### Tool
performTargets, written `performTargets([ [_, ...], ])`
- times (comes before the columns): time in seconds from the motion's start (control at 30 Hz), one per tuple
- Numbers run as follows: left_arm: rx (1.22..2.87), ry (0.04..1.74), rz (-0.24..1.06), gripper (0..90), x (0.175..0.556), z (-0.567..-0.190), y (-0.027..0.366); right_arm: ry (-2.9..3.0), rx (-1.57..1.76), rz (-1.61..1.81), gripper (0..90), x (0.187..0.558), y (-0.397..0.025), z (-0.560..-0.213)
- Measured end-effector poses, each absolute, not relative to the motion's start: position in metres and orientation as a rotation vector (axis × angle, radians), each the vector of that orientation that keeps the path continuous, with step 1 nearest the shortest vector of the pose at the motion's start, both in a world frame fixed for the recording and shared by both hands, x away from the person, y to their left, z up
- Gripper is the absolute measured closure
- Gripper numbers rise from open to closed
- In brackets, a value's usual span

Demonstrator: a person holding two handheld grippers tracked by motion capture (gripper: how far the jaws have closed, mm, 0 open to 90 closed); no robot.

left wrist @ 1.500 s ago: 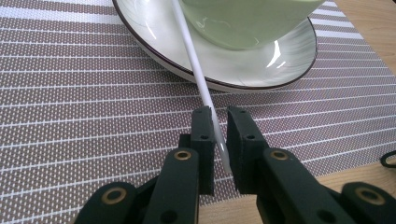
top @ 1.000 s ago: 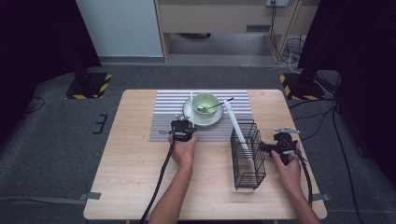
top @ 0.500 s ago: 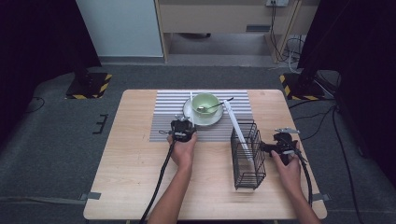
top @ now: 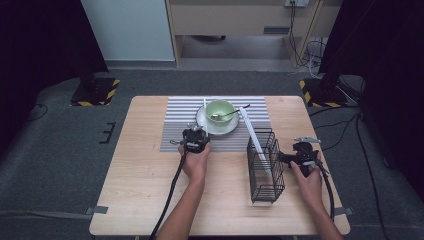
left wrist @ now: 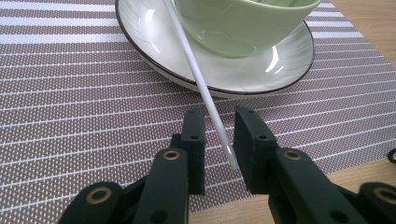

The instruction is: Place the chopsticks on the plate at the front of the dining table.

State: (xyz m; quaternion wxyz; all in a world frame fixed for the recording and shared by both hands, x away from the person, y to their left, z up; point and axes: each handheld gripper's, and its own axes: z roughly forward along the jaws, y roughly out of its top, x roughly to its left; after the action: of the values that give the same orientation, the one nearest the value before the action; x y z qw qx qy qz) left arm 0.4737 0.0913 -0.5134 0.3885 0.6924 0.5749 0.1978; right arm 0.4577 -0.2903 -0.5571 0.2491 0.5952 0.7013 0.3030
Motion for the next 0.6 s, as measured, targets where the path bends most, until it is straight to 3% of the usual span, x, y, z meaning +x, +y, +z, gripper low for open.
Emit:
performTargets([
  [0.3,1.777,1.414,0.546,67.7,0.462,-0.507,0.096,1.911,1.620,0.825,0.6,0.458,-0.290,-0.557],
  [0.6,1.831,1.318,0.602,38.2,0.445,-0.497,0.118,1.913,1.621,0.826,0.4,0.458,-0.290,-0.557],
])
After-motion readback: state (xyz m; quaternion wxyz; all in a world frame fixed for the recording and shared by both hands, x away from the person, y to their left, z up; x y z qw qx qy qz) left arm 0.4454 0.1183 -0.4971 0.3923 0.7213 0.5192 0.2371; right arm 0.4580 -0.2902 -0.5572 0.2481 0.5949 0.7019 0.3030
